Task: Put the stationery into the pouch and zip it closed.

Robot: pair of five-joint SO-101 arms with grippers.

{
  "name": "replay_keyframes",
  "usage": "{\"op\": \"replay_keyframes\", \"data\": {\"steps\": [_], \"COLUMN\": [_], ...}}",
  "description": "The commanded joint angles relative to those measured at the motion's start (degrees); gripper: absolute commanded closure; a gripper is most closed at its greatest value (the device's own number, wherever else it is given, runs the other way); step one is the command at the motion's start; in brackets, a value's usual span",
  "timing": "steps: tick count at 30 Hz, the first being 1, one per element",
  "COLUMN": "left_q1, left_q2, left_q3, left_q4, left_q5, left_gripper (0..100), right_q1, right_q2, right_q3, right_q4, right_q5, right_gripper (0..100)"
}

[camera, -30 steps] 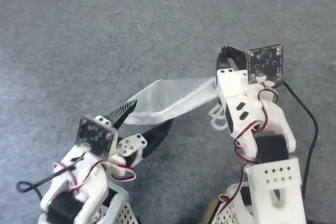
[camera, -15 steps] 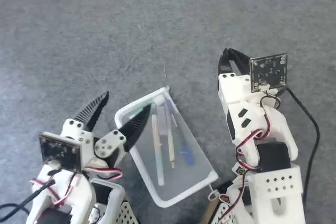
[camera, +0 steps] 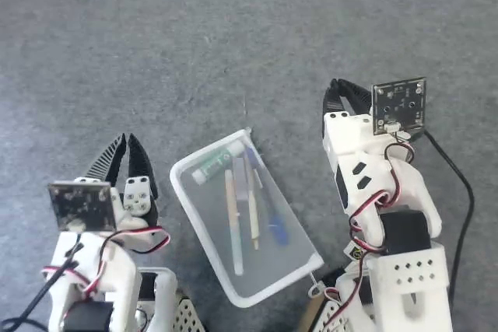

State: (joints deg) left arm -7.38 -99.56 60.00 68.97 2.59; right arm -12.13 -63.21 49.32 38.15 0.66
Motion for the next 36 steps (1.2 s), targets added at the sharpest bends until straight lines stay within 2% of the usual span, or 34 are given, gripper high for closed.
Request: {"op": "replay_keyframes", "data": {"steps": [1,11,18,23,36], "left_q1": [-1.76,-2.99,-2.99,-2.99,-2.99], "left_q2": [-0.35,-0.35,-0.35,-0.35,-0.35], "left_q3": [1.19,9.36,15.87,19.38,23.25], "left_q4": [0.53,-1.93,-5.36,-8.00,-7.91], "left_q5": [-0.97,-1.14,-1.14,-1.14,-0.88], "left_gripper": [99,98,98,98,98], "right_q1": [-0.48,0.22,5.41,5.85,6.20], "right_q2": [-2.15,-2.15,-3.56,-11.91,-34.86], "right_q3": [-2.46,-1.58,1.49,7.47,26.46], "right_q4": [0.04,0.40,4.79,6.73,6.73], "right_q5": [-0.62,1.85,1.76,1.76,1.93], "right_gripper": [99.1,98.9,98.9,98.9,98.9]}}
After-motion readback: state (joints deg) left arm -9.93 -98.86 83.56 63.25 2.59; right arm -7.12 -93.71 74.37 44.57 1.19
